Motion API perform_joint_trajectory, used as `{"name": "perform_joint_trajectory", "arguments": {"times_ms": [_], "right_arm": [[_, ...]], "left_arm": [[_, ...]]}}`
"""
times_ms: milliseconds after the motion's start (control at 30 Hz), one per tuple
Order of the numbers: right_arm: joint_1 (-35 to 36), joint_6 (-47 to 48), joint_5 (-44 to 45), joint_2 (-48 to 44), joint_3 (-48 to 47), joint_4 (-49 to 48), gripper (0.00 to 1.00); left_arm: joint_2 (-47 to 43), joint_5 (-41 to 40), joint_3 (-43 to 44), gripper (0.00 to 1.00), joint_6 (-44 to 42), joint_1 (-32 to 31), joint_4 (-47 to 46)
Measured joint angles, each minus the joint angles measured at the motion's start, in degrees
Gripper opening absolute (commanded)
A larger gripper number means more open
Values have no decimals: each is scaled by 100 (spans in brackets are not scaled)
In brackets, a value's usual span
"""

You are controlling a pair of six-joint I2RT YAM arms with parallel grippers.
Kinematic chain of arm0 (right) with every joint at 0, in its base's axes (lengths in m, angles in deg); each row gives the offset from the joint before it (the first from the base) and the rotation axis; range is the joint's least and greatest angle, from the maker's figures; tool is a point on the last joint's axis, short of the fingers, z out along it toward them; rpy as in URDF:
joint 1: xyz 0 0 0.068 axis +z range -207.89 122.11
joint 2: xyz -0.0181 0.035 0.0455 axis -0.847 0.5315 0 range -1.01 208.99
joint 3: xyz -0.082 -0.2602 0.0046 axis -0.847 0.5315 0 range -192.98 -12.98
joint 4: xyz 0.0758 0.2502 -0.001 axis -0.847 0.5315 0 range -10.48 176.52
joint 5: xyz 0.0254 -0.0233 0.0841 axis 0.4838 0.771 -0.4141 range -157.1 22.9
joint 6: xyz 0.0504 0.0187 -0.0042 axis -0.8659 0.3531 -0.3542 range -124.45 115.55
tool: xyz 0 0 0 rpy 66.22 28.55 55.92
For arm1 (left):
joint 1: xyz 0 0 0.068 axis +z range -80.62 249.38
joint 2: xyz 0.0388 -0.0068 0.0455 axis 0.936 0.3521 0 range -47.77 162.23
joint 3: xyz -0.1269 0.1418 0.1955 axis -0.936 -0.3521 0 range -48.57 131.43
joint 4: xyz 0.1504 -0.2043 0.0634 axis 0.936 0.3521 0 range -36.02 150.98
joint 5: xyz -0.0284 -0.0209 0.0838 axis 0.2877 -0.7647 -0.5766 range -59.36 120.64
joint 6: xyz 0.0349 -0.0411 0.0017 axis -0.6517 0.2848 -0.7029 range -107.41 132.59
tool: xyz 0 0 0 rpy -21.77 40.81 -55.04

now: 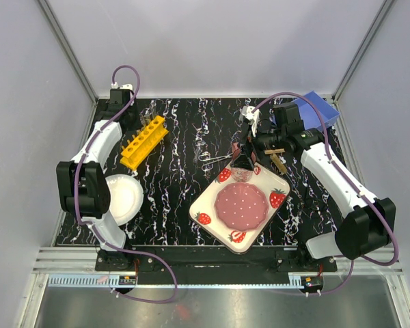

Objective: Organize the chemistry lab equipment

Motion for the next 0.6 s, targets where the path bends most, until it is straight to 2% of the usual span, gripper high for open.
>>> {"name": "perform_joint_trajectory", "arguments": {"times_ms": [500,600], "right_arm": [[-35,-2,-96,0,0,0,100],[-39,-2,-101,0,2,0,100]], "left_arm": [[0,-37,-94,33,26,0,-17],[-2,-37,-94,40,42,0,-24]]}}
